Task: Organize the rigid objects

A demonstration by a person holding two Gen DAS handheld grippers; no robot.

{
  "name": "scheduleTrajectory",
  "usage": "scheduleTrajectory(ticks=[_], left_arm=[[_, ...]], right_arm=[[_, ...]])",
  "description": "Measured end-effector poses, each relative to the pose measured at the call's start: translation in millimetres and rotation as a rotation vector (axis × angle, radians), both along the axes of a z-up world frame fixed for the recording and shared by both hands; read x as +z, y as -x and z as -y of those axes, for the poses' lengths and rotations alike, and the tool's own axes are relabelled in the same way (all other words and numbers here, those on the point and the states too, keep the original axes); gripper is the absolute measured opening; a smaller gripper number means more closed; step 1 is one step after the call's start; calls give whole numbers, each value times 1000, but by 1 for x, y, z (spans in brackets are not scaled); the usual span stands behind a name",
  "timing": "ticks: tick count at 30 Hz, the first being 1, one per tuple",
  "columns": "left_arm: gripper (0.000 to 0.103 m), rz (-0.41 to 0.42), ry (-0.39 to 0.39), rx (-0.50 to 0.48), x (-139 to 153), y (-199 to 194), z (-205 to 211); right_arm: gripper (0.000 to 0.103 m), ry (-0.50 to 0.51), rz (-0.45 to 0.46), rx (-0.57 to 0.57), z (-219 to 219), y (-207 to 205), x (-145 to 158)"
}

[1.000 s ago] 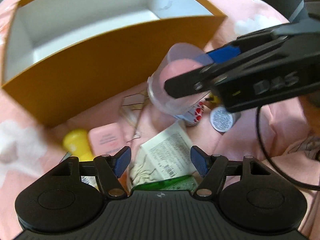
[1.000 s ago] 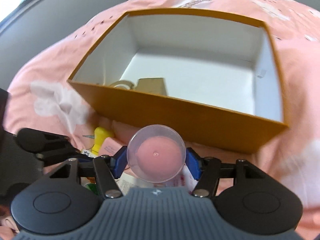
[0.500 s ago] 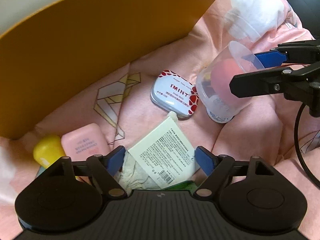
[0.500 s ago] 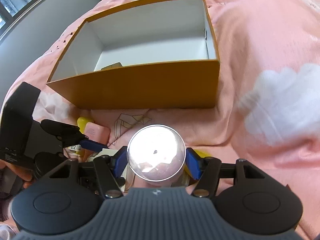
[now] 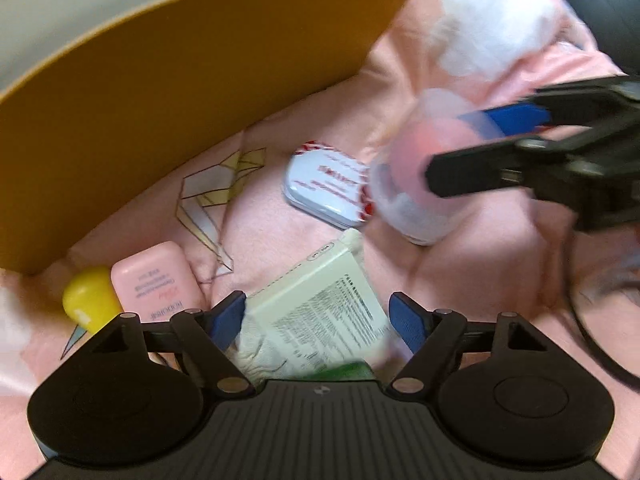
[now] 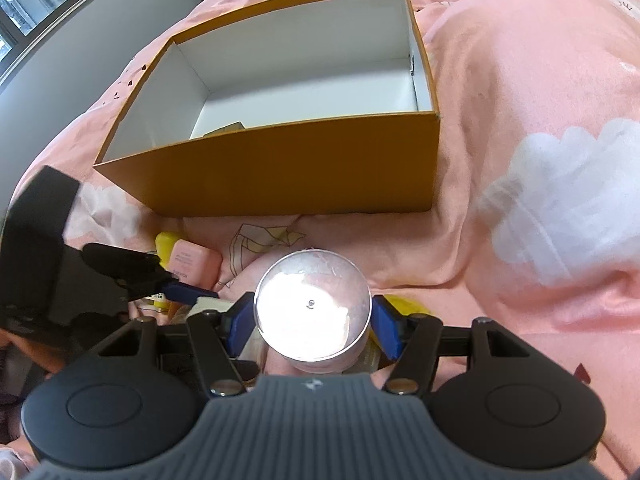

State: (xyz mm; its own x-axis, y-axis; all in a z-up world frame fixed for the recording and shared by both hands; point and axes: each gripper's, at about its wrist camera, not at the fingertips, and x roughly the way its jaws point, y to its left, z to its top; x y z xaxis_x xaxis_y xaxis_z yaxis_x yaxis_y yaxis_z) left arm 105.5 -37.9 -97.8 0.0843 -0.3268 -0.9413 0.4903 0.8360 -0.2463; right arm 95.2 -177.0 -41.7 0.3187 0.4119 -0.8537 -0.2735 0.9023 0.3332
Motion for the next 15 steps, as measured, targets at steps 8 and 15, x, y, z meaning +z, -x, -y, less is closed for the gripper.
scheduleTrajectory(ticks=[8,15], left_arm=[[77,-5,35,-86,28,23,-6],[73,-1,-62,-302,27,21,12]], right_arm=[[61,-5,-8,3,2,-1,-2],[61,-1,-17,2,3,0,-4]])
